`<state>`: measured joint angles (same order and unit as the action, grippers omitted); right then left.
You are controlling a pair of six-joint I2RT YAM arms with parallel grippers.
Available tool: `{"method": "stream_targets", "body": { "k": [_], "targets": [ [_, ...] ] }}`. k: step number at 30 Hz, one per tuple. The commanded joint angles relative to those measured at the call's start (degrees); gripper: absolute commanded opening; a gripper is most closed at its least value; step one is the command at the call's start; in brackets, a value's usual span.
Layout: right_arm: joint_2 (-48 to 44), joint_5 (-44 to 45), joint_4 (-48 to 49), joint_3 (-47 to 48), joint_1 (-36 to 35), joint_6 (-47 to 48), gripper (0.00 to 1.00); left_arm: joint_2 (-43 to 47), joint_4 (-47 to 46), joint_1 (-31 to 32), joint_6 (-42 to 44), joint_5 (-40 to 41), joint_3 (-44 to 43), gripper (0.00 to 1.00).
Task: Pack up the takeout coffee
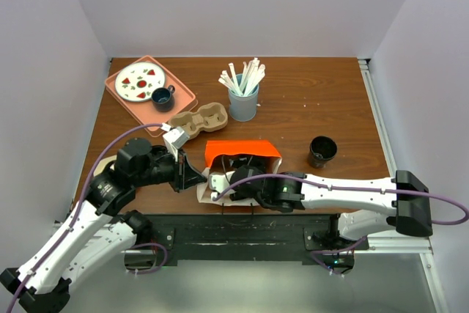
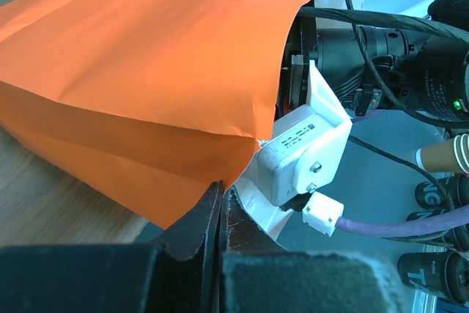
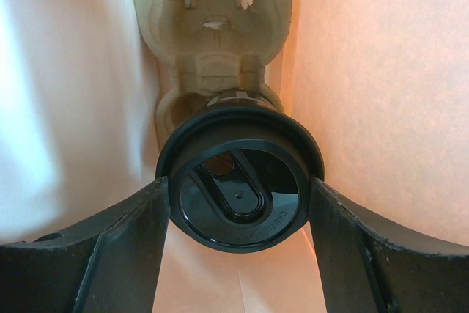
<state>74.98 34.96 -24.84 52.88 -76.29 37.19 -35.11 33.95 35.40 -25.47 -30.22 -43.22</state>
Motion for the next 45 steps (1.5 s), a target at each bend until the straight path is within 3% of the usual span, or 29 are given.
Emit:
{"method": "stream_targets", "body": {
  "k": [1,13,45],
  "targets": [
    [-1.15,-0.07,-1.00,-0.59,0.27,2.80,0.29,-0.48,-0.82,0.29,-0.45,0.07,-1.16,0.00],
    [-1.15,0.46,-1.70,-1.55,0.44,1.22,0.29,-0.83,-0.47,0.29,-1.33,1.13,-2.92,0.00],
    [2.89,-1.82,8.40,-5.07,5.36,3.77,0.32,-0.66,-1.26,0.29,-4.94,0.07,-1.60,0.00]
  ]
}}
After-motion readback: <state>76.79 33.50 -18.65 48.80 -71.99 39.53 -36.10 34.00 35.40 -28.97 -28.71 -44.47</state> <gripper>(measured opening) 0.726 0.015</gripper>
